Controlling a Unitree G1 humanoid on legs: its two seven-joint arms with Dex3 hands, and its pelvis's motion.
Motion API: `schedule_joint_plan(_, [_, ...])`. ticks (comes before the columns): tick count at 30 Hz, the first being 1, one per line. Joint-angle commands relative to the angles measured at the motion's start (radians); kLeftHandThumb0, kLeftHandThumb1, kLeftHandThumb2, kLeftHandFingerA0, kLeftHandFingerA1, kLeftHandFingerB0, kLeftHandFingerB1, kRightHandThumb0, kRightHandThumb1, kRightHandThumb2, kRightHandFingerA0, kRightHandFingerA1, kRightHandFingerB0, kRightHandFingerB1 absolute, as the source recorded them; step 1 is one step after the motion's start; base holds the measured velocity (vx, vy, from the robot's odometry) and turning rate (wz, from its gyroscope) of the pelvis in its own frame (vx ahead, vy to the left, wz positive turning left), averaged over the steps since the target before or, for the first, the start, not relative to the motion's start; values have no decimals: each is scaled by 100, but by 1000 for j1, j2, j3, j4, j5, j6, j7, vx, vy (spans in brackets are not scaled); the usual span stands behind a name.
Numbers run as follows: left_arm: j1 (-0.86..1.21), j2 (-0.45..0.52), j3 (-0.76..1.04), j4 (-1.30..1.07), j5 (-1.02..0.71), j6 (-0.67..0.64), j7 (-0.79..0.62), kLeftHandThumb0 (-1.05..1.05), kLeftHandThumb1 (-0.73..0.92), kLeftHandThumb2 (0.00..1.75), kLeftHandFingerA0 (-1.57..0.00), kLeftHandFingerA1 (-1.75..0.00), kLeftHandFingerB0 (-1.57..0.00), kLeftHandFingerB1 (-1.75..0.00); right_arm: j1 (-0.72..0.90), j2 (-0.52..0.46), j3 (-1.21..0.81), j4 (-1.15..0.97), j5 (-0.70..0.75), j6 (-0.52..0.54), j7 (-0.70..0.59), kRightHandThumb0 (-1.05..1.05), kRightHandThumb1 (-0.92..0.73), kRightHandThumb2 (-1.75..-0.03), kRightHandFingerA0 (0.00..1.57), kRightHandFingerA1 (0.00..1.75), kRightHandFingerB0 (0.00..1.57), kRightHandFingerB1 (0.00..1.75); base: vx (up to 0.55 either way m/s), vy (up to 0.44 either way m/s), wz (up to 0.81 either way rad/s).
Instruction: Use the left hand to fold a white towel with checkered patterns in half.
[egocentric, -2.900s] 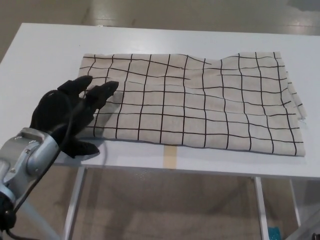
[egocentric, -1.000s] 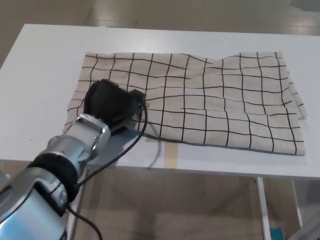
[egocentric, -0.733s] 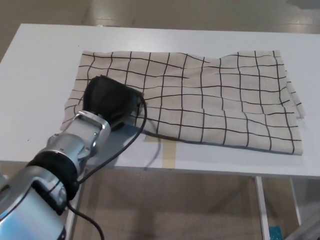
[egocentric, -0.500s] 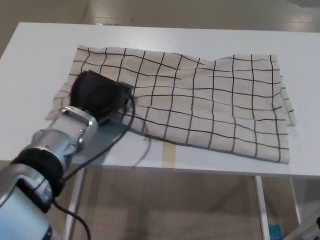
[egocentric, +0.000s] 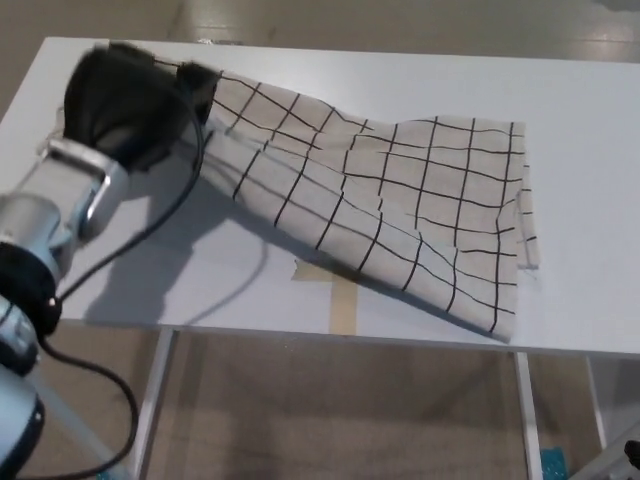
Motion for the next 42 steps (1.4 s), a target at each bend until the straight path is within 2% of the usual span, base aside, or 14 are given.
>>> schedule_joint_plan(1, [-61, 22, -30, -33, 59, -37, 69, -31, 41, 77, -115, -143, -92, -130, 6, -5, 3, 9, -20, -14, -21, -47, -76, -63, 42, 42, 62, 44, 0, 0, 0])
schedule_joint_plan(8, [-153, -33, -116, -74, 114, -108, 61, -33, 38, 74, -119, -145, -95, -130, 18, -2, 9, -16, -30, -5, -29, -47, -76, -63, 42, 42, 62, 44, 0, 0, 0])
schedule_joint_plan(9, [-162, -43, -124, -89, 115, -120, 56, -28, 53, 56, -85, -175, -103, -95, 18, -2, 11, -20, -32, -3, -30, -47, -76, -63, 42, 42, 62, 44, 0, 0, 0])
schedule_joint_plan(13, [-190, -83, -149, -143, 126, -160, 57, -31, 47, 56, -94, -169, -93, -52, 20, 0, 17, -31, -37, -1, -33, -47, -76, -63, 42, 42, 61, 44, 0, 0, 0])
schedule_joint_plan(25, [-304, -199, -297, -169, 247, -244, 67, -35, 46, 56, -97, -168, -98, -56, 5, -17, 24, -52, -48, 13, -28, -47, -76, -63, 42, 42, 61, 44, 0, 0, 0])
schedule_joint_plan(26, [-317, -211, -314, -165, 258, -250, 66, -25, 38, 88, -127, -129, -92, -78, 4, -18, 25, -54, -53, 13, -30, -48, -76, -63, 42, 42, 61, 44, 0, 0, 0])
schedule_joint_plan(27, [-342, -238, -347, -155, 278, -261, 53, -45, 41, 59, -100, -165, -101, -62, 3, -23, 24, -59, -57, 14, -32, -48, -76, -63, 43, 43, 61, 44, 0, 0, 0])
schedule_joint_plan(28, [-354, -256, -366, -150, 291, -257, 52, -40, 44, 56, -96, -171, -98, -125, 2, -24, 24, -63, -56, 16, -32, -49, -76, -63, 43, 43, 61, 44, 0, 0, 0])
schedule_joint_plan(29, [-364, -269, -380, -144, 299, -255, 53, -40, 44, 56, -96, -171, -98, -125, 1, -24, 23, -66, -56, 18, -33, -49, -76, -63, 43, 43, 61, 44, 0, 0, 0])
schedule_joint_plan(30, [-374, -284, -394, -139, 308, -255, 53, -31, 47, 56, -95, -175, -83, -154, -1, -25, 24, -66, -57, 20, -34, -49, -76, -63, 43, 43, 62, 44, 0, 0, 0])
schedule_joint_plan(34, [-395, -329, -426, -129, 314, -272, 40, -34, 47, 56, -95, -175, -89, -138, -4, -24, 26, -69, -58, 23, -35, -49, -76, -63, 43, 43, 63, 44, 0, 0, 0])
schedule_joint_plan(35, [-401, -357, -439, -124, 314, -284, 36, -34, 35, 73, -129, -149, -96, -127, -2, -23, 28, -75, -57, 24, -36, -50, -76, -63, 43, 43, 63, 44, 0, 0, 0])
schedule_joint_plan(36, [-398, -376, -446, -117, 312, -290, 43, -29, 49, 56, -97, -175, -75, -167, 0, -22, 29, -77, -57, 23, -36, -50, -76, -63, 43, 43, 64, 44, 0, 0, 0])
schedule_joint_plan(42, [-343, -450, -475, -97, 293, -346, 21, -35, 50, 56, -98, -175, -78, -166, 6, -24, 31, -96, -51, 26, -30, -50, -76, -63, 43, 44, 65, 45, 0, 0, 0])
